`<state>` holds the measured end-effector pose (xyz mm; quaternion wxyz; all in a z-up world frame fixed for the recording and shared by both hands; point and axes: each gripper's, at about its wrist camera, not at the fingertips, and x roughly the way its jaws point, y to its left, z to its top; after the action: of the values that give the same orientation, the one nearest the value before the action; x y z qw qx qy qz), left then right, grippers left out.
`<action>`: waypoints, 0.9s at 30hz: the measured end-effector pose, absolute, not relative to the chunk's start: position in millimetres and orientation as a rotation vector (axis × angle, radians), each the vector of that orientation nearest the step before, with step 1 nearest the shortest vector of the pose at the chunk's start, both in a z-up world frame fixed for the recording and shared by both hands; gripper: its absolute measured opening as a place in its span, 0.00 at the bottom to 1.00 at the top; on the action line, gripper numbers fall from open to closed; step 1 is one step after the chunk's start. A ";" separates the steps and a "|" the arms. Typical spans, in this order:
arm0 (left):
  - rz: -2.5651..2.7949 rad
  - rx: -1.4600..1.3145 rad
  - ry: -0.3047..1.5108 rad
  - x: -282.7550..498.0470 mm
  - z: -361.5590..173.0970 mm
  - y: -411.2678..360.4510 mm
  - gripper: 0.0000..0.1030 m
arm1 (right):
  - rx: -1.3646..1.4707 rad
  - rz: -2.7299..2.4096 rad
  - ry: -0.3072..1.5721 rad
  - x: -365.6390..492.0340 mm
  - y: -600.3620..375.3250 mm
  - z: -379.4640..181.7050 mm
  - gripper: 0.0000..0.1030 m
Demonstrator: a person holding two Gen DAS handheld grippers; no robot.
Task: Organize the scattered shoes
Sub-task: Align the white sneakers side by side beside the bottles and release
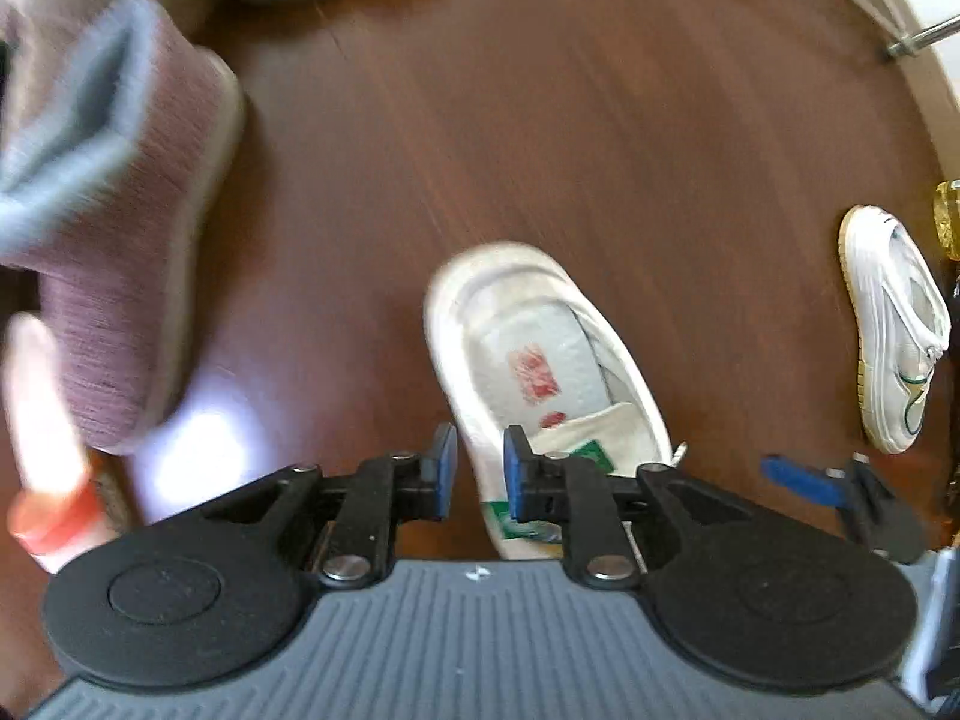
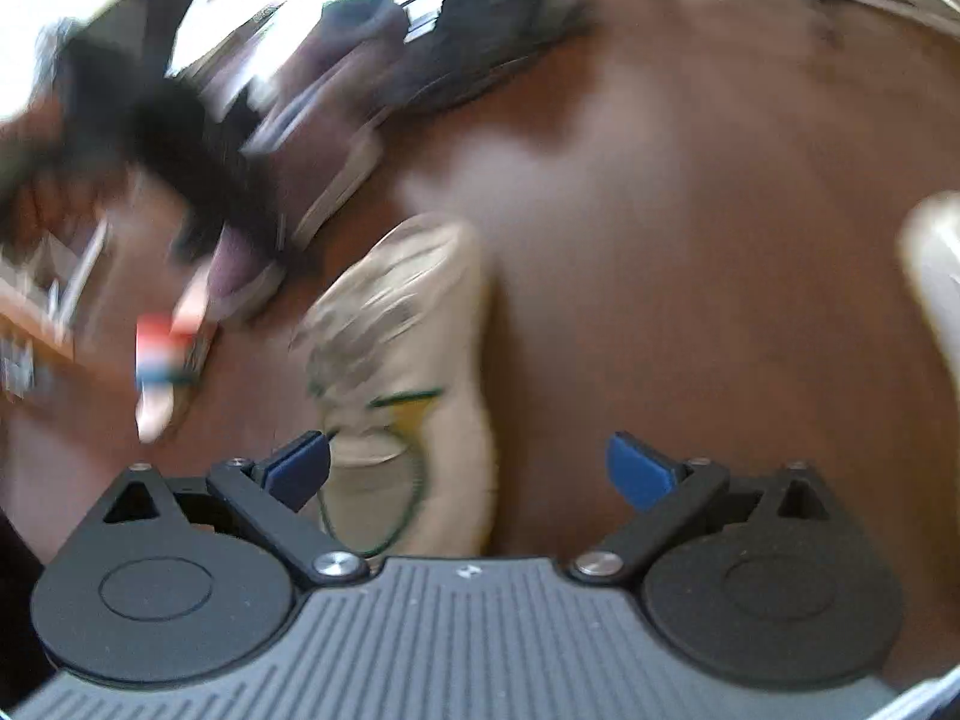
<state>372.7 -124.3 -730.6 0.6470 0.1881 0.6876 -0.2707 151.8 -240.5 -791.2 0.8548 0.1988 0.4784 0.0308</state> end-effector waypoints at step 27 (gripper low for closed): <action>-0.924 0.417 1.539 328.2 -749.8 -209.6 0.28 | -0.005 -0.148 1.026 38.9 -288.5 -781.2 0.95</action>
<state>328.2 -209.6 -749.8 0.6048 0.1801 0.6650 -0.3994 38.9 -288.5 -781.2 0.8687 -0.0025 0.4903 -0.0708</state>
